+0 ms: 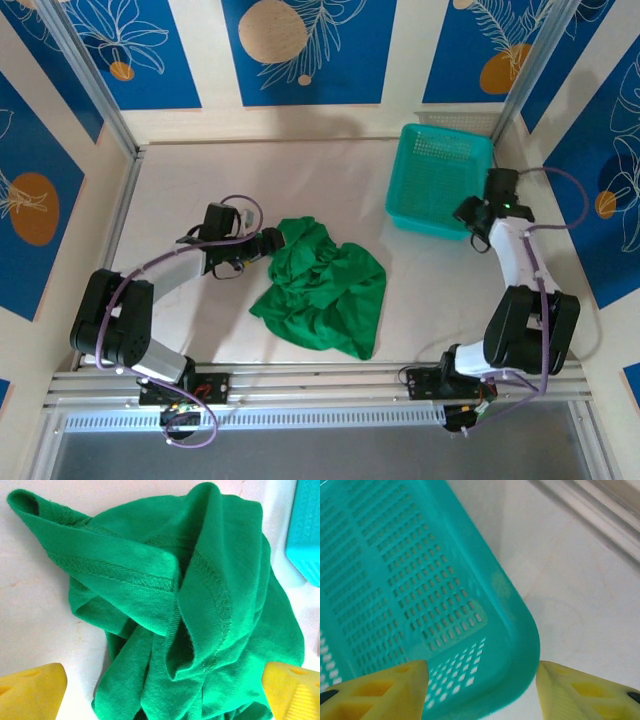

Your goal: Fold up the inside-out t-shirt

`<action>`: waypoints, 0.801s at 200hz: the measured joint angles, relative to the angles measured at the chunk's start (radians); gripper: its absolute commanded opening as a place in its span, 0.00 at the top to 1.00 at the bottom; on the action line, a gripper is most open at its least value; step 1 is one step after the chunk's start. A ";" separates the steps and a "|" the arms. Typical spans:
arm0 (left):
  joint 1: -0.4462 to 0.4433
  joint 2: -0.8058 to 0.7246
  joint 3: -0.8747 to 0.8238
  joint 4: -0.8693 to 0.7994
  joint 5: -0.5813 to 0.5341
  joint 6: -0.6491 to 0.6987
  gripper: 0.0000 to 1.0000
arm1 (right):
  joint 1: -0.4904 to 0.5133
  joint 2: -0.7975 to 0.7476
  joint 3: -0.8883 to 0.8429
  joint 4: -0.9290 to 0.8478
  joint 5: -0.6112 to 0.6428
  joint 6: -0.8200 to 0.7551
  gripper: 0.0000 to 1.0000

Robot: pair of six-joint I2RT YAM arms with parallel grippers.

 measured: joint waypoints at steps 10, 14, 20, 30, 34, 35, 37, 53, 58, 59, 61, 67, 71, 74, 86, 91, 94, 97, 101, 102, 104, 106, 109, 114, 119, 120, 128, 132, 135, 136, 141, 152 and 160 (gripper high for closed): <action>-0.002 0.000 -0.001 0.000 0.001 0.000 0.00 | 0.084 0.002 0.030 0.004 -0.014 -0.002 0.37; -0.003 0.000 -0.001 0.000 0.002 0.000 0.01 | 0.113 0.005 0.041 0.011 -0.019 -0.003 0.37; -0.004 0.000 -0.001 0.000 0.002 0.000 0.01 | 0.159 0.015 0.059 0.024 -0.037 -0.003 0.37; -0.006 0.000 -0.003 0.001 0.002 0.000 0.00 | 0.227 0.049 0.093 0.046 -0.066 -0.004 0.37; -0.006 -0.001 -0.005 0.001 0.001 0.000 0.01 | 0.244 0.063 0.106 0.052 -0.072 -0.004 0.36; -0.006 -0.001 -0.006 0.001 0.001 0.000 0.01 | 0.251 0.071 0.111 0.055 -0.076 -0.004 0.36; -0.006 -0.001 -0.007 0.001 0.001 0.000 0.01 | 0.261 0.083 0.119 0.056 -0.078 -0.004 0.36; -0.008 -0.009 -0.023 0.003 0.001 -0.002 0.01 | 0.308 0.176 0.181 0.064 -0.085 -0.006 0.36; -0.010 -0.014 -0.030 0.003 0.001 -0.003 0.00 | 0.319 0.208 0.198 0.064 -0.087 -0.007 0.36; -0.010 -0.015 -0.031 0.002 0.000 -0.003 0.00 | 0.322 0.217 0.204 0.064 -0.088 -0.007 0.36; -0.010 -0.018 -0.034 0.002 0.000 -0.003 0.00 | 0.324 0.228 0.210 0.064 -0.089 -0.008 0.36; -0.011 -0.026 -0.042 0.002 -0.002 -0.003 0.01 | 0.336 0.265 0.230 0.062 -0.092 -0.010 0.36; -0.013 -0.031 -0.047 0.002 -0.003 -0.004 0.01 | 0.345 0.291 0.247 0.057 -0.095 -0.011 0.36; -0.013 -0.035 -0.050 0.002 -0.003 -0.004 0.00 | 0.350 0.308 0.257 0.055 -0.095 -0.012 0.36; -0.015 -0.049 -0.064 0.003 -0.006 -0.004 0.01 | 0.370 0.373 0.302 0.039 -0.099 -0.023 0.36; -0.016 -0.054 -0.069 0.004 -0.007 -0.005 0.00 | 0.376 0.396 0.321 0.030 -0.100 -0.026 0.36; -0.016 -0.055 -0.071 0.004 -0.008 -0.006 0.01 | 0.380 0.409 0.333 0.025 -0.098 -0.027 0.36; -0.016 -0.057 -0.073 0.004 -0.008 -0.008 0.00 | 0.383 0.425 0.347 0.018 -0.096 -0.030 0.36; -0.016 -0.058 -0.076 0.004 -0.009 -0.010 0.00 | 0.387 0.443 0.365 0.008 -0.089 -0.031 0.36; -0.016 -0.059 -0.076 0.004 -0.010 -0.012 0.00 | 0.388 0.446 0.369 0.006 -0.088 -0.032 0.36; -0.017 -0.060 -0.077 0.004 -0.010 -0.011 0.01 | 0.389 0.455 0.379 -0.001 -0.083 -0.034 0.36; -0.017 -0.060 -0.078 0.004 -0.010 -0.012 0.00 | 0.390 0.460 0.386 -0.006 -0.080 -0.033 0.36; -0.017 -0.060 -0.080 0.004 -0.010 -0.014 0.01 | 0.393 0.471 0.398 -0.015 -0.069 -0.034 0.35; -0.018 -0.060 -0.081 0.005 -0.010 -0.019 0.00 | 0.399 0.486 0.418 -0.032 -0.051 -0.035 0.35; -0.018 -0.060 -0.083 0.005 -0.011 -0.020 0.01 | 0.402 0.497 0.434 -0.049 -0.028 -0.039 0.35; -0.018 -0.061 -0.084 0.005 -0.011 -0.020 0.01 | 0.403 0.499 0.436 -0.051 -0.025 -0.040 0.35; -0.018 -0.063 -0.087 0.005 -0.011 -0.022 0.00 | 0.406 0.508 0.453 -0.078 0.015 -0.047 0.34; -0.019 -0.065 -0.089 0.005 -0.011 -0.023 0.00 | 0.406 0.510 0.459 -0.093 0.040 -0.053 0.34; -0.019 -0.066 -0.090 0.005 -0.012 -0.023 0.00 | 0.405 0.511 0.460 -0.101 0.055 -0.057 0.34; -0.019 -0.067 -0.090 0.005 -0.012 -0.023 0.01 | 0.405 0.511 0.461 -0.104 0.060 -0.058 0.34; -0.019 -0.071 -0.093 0.005 -0.014 -0.023 0.00 | 0.402 0.510 0.461 -0.117 0.084 -0.064 0.34; -0.019 -0.079 -0.096 0.005 -0.019 -0.023 0.00 | 0.394 0.507 0.461 -0.145 0.131 -0.084 0.33; -0.019 -0.082 -0.097 0.005 -0.020 -0.023 0.01 | 0.381 0.504 0.456 -0.160 0.156 -0.098 0.33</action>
